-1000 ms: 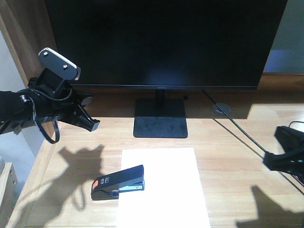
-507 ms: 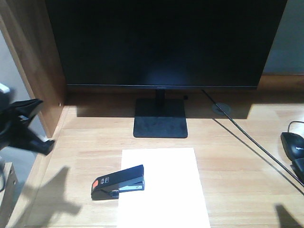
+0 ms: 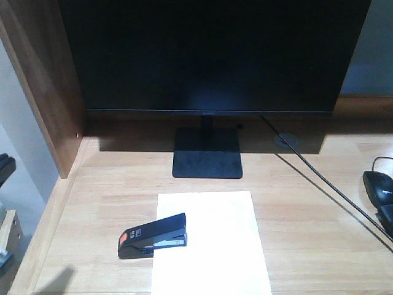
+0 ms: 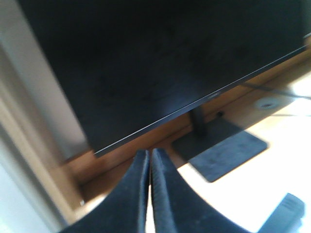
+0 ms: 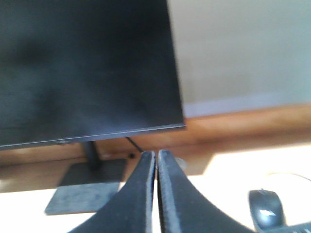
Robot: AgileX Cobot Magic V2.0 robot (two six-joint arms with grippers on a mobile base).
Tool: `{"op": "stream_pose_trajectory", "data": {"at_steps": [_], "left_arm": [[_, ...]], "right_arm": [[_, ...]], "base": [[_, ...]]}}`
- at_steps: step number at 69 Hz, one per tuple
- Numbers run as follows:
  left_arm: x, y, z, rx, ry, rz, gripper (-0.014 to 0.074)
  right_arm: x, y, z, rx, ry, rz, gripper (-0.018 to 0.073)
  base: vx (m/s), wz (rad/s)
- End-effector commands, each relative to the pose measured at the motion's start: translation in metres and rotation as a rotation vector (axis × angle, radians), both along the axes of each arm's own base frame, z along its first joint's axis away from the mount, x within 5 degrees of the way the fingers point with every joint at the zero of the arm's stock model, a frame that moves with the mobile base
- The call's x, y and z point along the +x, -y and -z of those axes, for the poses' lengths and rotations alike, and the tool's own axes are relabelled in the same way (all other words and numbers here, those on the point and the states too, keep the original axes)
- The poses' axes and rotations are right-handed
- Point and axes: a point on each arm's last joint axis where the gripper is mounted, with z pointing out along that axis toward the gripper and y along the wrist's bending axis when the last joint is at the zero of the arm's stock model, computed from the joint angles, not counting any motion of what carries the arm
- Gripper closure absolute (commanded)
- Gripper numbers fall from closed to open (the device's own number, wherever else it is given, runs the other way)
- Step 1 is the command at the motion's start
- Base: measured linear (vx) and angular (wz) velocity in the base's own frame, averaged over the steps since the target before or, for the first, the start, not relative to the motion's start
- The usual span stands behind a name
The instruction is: Grab stapler and paper to desk for stapling
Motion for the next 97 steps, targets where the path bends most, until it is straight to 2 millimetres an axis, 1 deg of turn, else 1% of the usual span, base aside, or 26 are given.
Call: {"op": "stream_pose_trajectory", "data": {"at_steps": [1, 12, 21, 97], "left_arm": [[-0.009, -0.001, -0.008, -0.024, 0.043, 0.017, 0.0603], [-0.021, -0.001, -0.006, -0.027, 0.051, 0.063, 0.0603], [-0.025, -0.002, -0.006, -0.032, 0.063, 0.070, 0.0603], [-0.025, -0.002, -0.006, -0.034, 0.061, 0.073, 0.0603]], "right_arm": [[-0.005, -0.004, -0.013, -0.030, 0.063, -0.049, 0.0562], [-0.011, -0.009, -0.009, -0.053, 0.038, -0.122, 0.0562], [-0.013, -0.011, -0.008, -0.060, 0.036, -0.147, 0.0562], [-0.013, -0.011, -0.008, -0.045, 0.031, -0.150, 0.0562]], "base": [[0.00, 0.00], [0.00, 0.00], [0.00, 0.00], [0.00, 0.00]]}}
